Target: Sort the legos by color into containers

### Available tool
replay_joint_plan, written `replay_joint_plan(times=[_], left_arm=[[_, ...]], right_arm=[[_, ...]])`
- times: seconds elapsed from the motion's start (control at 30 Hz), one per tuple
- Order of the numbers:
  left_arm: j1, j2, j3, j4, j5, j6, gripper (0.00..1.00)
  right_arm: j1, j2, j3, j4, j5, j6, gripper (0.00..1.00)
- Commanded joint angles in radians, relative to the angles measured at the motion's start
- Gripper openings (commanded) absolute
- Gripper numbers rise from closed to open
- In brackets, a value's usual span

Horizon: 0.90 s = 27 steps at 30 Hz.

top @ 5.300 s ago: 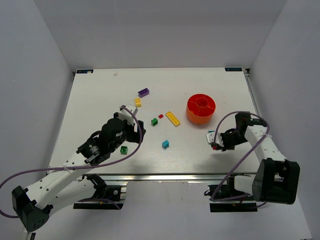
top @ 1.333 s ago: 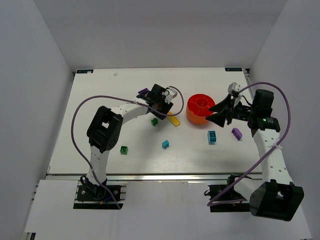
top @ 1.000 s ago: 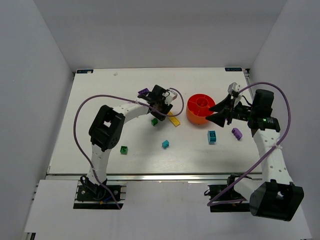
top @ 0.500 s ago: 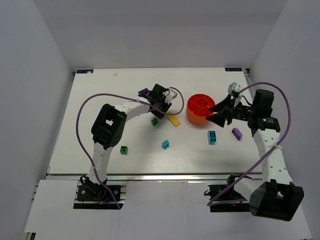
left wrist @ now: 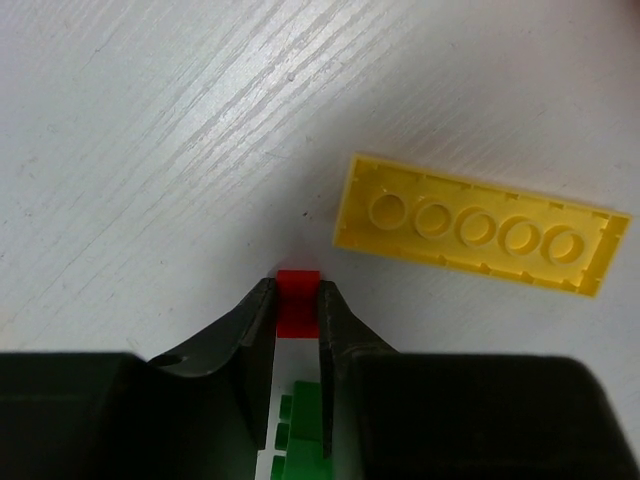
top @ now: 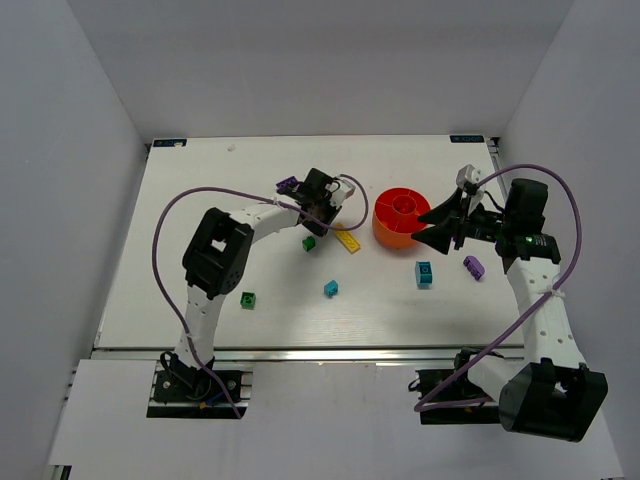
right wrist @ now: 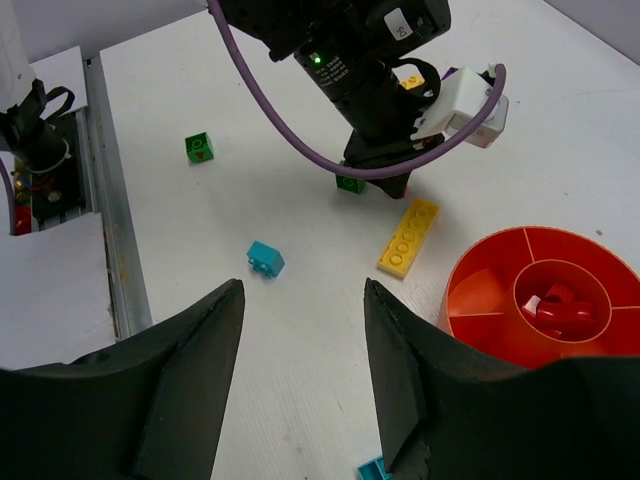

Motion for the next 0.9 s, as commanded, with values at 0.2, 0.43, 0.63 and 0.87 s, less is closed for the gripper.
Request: replay_joint_plan(times=[0.2, 0.43, 0.63, 0.87], left_arm=[[0.004, -0.348, -0.136, 0.201, 0.167, -0.105, 0.22], [-0.027, -0.358, -0.105, 0.390, 0.427, -0.280, 0.22], [-0.038, -0.248, -0.010, 0.591, 0.508, -0.446, 0.22], [-0.069, -0.096, 0.137, 0.665, 0.502, -0.544, 0.23]], right_arm=[[-0.008, 0.010, -0.019, 0.090, 0.080, 0.084, 0.49], [-0.009, 0.000, -0.037, 0.196, 0.344, 0.247, 0.01], [-0.025, -0.026, -0.063, 0.242, 0.399, 0.287, 0.00], [-0.043, -0.022, -0.066, 0.242, 0.391, 0.287, 0.00]])
